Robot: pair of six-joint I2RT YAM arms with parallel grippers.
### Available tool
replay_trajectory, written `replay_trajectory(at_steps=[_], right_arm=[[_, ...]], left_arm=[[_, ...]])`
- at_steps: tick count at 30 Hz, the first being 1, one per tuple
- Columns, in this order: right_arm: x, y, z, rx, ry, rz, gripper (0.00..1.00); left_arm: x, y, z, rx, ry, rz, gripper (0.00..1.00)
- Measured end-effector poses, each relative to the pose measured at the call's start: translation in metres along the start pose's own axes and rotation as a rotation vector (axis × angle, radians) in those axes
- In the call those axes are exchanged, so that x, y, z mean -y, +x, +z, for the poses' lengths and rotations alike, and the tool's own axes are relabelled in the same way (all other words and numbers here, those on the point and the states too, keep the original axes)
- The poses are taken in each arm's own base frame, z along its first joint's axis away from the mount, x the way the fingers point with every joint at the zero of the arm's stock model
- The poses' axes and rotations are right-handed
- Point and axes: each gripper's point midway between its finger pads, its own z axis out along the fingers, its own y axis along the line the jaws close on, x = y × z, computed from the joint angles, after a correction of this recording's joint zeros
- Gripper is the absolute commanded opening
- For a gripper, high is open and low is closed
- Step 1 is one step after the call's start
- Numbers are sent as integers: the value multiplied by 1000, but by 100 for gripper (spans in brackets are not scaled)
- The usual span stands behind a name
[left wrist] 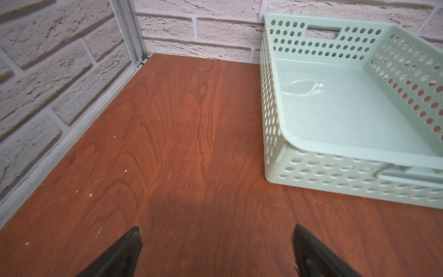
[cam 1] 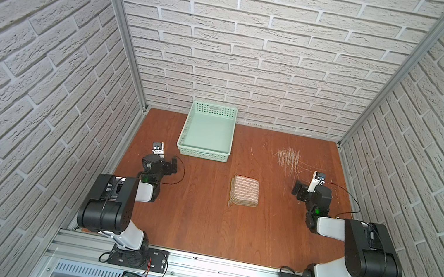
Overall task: Fold the square dishcloth
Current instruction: Reset both arms
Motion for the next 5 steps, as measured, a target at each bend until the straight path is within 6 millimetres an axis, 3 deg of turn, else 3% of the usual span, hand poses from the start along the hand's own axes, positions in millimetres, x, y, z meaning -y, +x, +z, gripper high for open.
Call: replay_trajectory(at_steps=[5], right_arm=[[0, -1, 0, 2, 0, 0, 100]], left_arm=[[0, 0, 0, 0, 0, 0, 98]])
